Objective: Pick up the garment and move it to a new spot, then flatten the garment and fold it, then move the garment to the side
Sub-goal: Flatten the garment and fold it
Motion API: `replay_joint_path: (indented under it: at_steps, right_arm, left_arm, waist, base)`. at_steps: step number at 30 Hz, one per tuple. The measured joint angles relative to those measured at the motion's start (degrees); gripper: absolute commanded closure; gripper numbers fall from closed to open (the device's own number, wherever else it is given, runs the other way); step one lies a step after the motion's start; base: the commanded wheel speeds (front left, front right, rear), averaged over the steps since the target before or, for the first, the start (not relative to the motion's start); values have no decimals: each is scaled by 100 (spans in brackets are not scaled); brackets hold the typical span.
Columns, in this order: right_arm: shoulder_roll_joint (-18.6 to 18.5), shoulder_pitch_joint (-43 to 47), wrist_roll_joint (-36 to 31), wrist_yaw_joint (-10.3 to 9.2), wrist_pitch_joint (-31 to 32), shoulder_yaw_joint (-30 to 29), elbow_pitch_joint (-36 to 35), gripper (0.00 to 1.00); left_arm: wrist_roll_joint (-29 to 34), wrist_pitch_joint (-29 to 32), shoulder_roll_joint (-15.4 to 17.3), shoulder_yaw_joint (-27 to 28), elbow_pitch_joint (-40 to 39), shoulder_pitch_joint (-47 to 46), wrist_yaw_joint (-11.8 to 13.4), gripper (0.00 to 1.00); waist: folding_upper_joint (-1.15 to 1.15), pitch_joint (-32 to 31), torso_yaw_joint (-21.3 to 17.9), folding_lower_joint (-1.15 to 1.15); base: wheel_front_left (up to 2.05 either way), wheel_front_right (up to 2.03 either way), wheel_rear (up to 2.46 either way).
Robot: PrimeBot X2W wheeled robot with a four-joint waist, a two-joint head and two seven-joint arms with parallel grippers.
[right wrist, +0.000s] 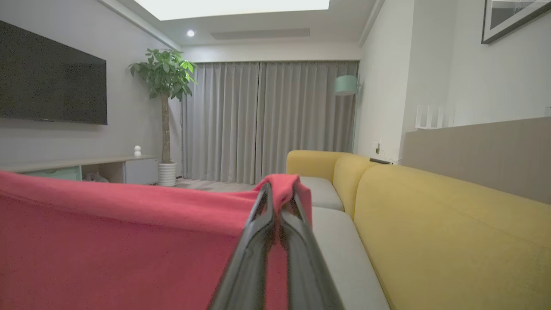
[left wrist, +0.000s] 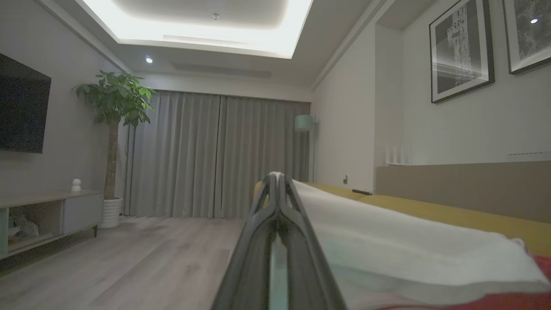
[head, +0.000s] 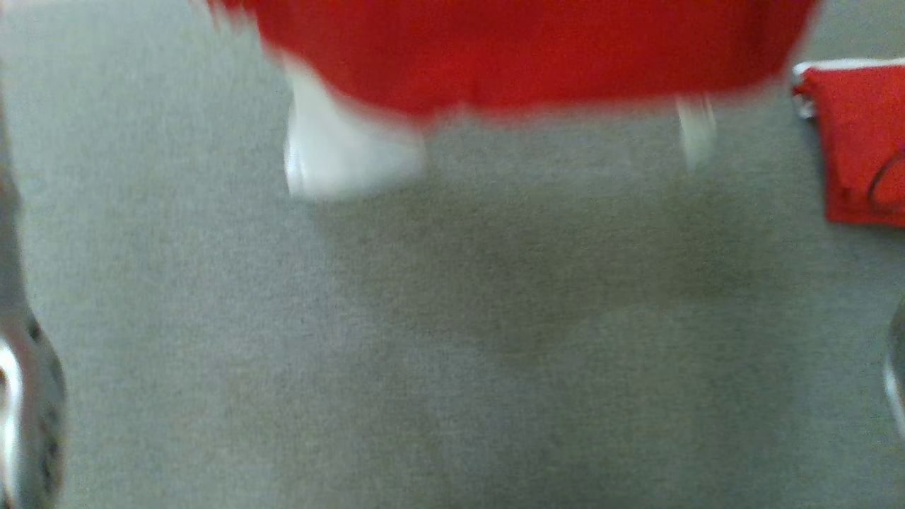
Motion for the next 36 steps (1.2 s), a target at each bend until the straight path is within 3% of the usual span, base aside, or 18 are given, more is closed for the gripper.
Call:
replay_joint_path:
  at_steps: [5, 13, 18, 24, 30, 36]
  right_arm:
    - [-11, -1289, -230, 0, -931, 155, 1371, 100]
    - [-12, -1234, -209, 0, -1561, 637, 2798, 100]
    - [-83, -538, -13, 0, -1631, 839, 3472, 100]
    - [-171, 263, 248, 0, -1347, 1369, 3916, 100]
    - [-322, 1131, 787, 0, -746, 2263, 3924, 100]
    - [-670, 1945, 1588, 0, -34, 3082, 3353, 100]
  left_arm:
    - [516, -646, 104, -323, 1138, -1235, -152, 100]
    - [604, -1419, -81, -728, 2296, -1224, -380, 100]
    - [545, -1655, -257, -1132, 2629, -377, -501, 100]
    - [536, -1712, -182, -1513, 2635, 794, -505, 100]
    - [310, -1608, 179, -2150, 2259, 2171, -549, 100]
    - [15, -1159, 691, -2518, 1428, 3444, -549, 100]
  waist:
    - [0, 405, 186, 0]
    - [0, 585, 403, -2]
    - [0, 418, 470, -3]
    - [0, 90, 484, -3]
    - [0, -471, 459, -4]
    - [1, -1136, 417, -5]
  base:
    - [0, 0, 0]
    - [0, 0, 0]
    - [0, 0, 0]
    - [0, 0, 0]
    - [0, 0, 0]
    - [0, 0, 0]
